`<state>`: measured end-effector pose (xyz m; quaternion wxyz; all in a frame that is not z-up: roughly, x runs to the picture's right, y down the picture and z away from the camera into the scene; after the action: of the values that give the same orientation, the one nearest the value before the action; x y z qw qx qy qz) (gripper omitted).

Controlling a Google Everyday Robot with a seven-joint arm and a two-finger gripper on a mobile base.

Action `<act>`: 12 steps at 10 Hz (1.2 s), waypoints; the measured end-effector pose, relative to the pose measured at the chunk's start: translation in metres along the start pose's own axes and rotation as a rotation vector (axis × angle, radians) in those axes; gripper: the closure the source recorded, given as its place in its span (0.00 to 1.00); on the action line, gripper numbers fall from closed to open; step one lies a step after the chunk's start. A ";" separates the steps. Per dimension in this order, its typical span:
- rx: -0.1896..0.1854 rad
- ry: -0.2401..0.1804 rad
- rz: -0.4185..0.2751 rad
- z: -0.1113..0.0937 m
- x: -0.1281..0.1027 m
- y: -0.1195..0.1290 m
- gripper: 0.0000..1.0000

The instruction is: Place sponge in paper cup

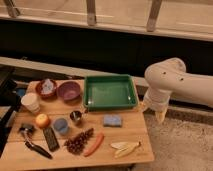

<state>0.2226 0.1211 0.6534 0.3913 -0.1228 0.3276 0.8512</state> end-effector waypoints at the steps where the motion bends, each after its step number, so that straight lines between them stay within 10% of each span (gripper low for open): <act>1: 0.000 0.000 0.000 0.000 0.000 0.000 0.35; 6: -0.019 -0.016 -0.019 -0.008 -0.005 0.006 0.35; 12: -0.253 0.085 -0.157 -0.019 -0.011 0.081 0.35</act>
<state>0.1688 0.0635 0.6815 0.4237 -0.2324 0.2235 0.8464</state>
